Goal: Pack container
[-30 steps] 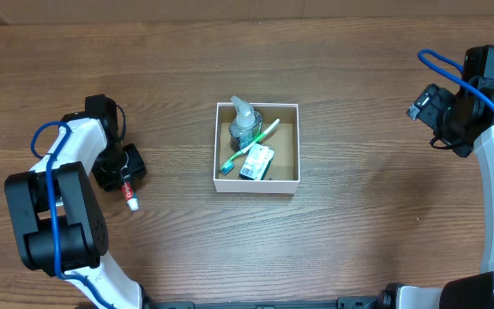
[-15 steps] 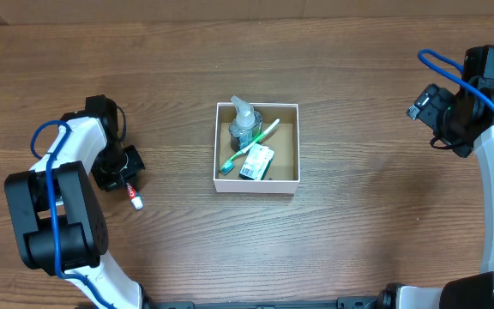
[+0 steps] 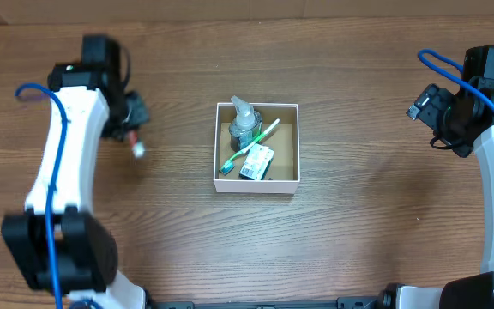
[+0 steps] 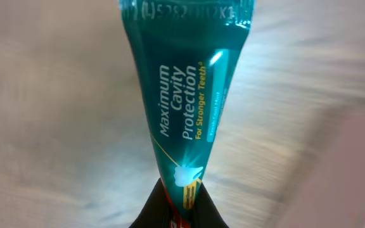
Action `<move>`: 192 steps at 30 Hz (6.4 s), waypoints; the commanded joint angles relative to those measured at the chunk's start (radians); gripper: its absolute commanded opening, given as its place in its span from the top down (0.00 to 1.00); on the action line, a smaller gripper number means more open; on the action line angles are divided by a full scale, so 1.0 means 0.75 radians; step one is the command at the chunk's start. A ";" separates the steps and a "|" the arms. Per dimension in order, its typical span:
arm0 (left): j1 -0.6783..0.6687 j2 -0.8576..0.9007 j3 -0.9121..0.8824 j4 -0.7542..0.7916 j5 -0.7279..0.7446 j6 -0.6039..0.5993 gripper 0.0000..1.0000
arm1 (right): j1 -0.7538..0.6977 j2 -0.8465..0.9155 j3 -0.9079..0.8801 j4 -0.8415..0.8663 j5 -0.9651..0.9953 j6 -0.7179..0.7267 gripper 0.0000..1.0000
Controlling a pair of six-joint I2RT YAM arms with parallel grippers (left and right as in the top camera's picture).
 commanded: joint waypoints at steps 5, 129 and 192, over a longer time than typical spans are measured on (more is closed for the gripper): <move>-0.506 -0.175 0.096 0.097 0.007 0.406 0.96 | 0.002 -0.001 -0.001 0.006 -0.001 -0.007 0.13; -0.095 -1.749 -1.164 0.024 -0.122 -0.058 0.00 | 0.308 -2.018 -1.590 0.975 -0.045 -0.352 0.00; -0.095 -2.022 -1.499 0.422 0.003 0.308 0.00 | 0.310 -2.017 -1.961 1.456 -0.105 -0.587 0.00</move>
